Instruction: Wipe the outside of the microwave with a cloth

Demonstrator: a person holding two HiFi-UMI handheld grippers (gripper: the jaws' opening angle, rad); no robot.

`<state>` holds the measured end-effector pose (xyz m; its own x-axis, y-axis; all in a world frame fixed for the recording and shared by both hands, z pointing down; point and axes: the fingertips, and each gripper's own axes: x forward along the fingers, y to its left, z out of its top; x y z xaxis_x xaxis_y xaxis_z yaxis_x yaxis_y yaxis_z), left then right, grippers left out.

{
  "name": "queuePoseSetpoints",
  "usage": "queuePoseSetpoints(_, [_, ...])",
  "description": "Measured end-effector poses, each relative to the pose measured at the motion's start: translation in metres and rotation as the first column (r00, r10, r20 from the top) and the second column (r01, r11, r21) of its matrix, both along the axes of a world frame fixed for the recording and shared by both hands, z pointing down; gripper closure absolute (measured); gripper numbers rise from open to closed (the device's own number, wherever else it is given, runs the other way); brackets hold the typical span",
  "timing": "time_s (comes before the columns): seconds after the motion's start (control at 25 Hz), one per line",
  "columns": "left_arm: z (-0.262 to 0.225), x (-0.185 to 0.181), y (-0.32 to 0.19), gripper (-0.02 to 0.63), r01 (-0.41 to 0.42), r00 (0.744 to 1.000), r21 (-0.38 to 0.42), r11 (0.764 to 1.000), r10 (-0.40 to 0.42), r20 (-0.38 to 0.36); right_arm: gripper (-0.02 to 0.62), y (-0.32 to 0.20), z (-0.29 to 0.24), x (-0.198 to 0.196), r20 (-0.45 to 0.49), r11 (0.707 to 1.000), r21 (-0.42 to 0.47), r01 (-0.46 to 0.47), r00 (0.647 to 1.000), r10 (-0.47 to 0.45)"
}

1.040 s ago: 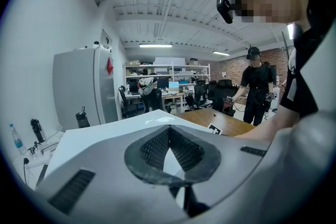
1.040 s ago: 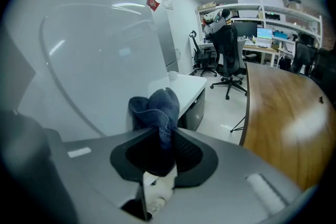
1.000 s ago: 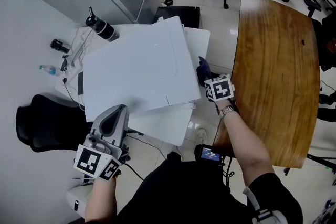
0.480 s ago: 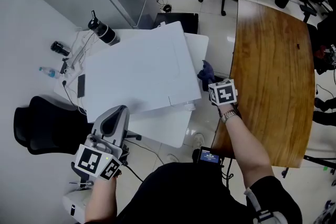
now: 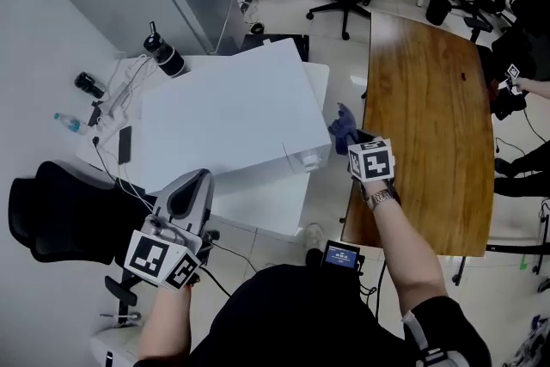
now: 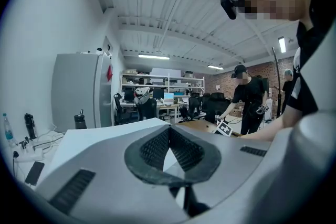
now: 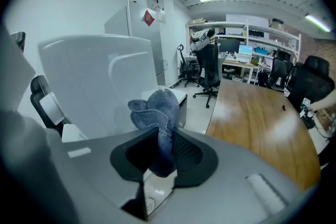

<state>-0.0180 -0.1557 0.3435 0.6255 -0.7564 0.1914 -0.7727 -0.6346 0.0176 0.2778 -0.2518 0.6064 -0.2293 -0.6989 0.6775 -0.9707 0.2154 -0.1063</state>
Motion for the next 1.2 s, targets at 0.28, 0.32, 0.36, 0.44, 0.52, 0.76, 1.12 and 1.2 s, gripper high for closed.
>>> queuePoseSetpoints(0.28, [-0.003, -0.029, 0.027, 0.601, -0.014, 0.997, 0.023, 1.000, 0.015, -0.069, 0.518, 0.051, -0.052, -0.005, -0.020, 0.995, 0.085, -0.045, 0.999, 0.047])
queuePoseSetpoints(0.32, [-0.005, -0.035, 0.031, 0.601, -0.011, 0.997, 0.024, 1.000, 0.013, -0.076, 0.518, 0.059, -0.061, -0.009, -0.019, 0.994, 0.101, -0.049, 0.999, 0.051])
queuePoseSetpoints(0.36, [-0.006, -0.041, 0.035, 0.601, -0.009, 0.996, 0.026, 1.000, 0.011, -0.084, 0.518, 0.067, -0.070, -0.014, -0.018, 0.992, 0.117, -0.052, 0.998, 0.054])
queuePoseSetpoints(0.44, [-0.007, -0.053, 0.043, 0.601, -0.004, 0.995, 0.030, 1.000, 0.007, -0.098, 0.518, 0.084, -0.087, -0.025, -0.012, 0.987, 0.148, -0.058, 0.998, 0.060])
queuePoseSetpoints(0.52, [-0.006, -0.066, 0.051, 0.601, 0.004, 0.994, 0.030, 1.000, 0.000, -0.111, 0.518, 0.102, -0.099, -0.040, -0.002, 0.982, 0.178, -0.061, 0.998, 0.063])
queuePoseSetpoints(0.76, [-0.001, -0.099, 0.078, 0.601, 0.014, 0.991, 0.032, 0.999, -0.010, -0.130, 0.519, 0.147, -0.115, -0.114, 0.001, 0.973, 0.229, 0.021, 1.000, -0.022])
queuePoseSetpoints(1.12, [0.006, -0.163, 0.117, 0.601, 0.079, 0.988, 0.031, 0.996, -0.075, -0.138, 0.520, 0.171, -0.114, -0.252, -0.029, 0.933, 0.277, 0.232, 0.972, -0.233])
queuePoseSetpoints(1.2, [0.007, -0.177, 0.124, 0.601, 0.100, 0.986, 0.031, 0.995, -0.094, -0.136, 0.519, 0.172, -0.114, -0.282, -0.032, 0.917, 0.290, 0.273, 0.961, -0.276])
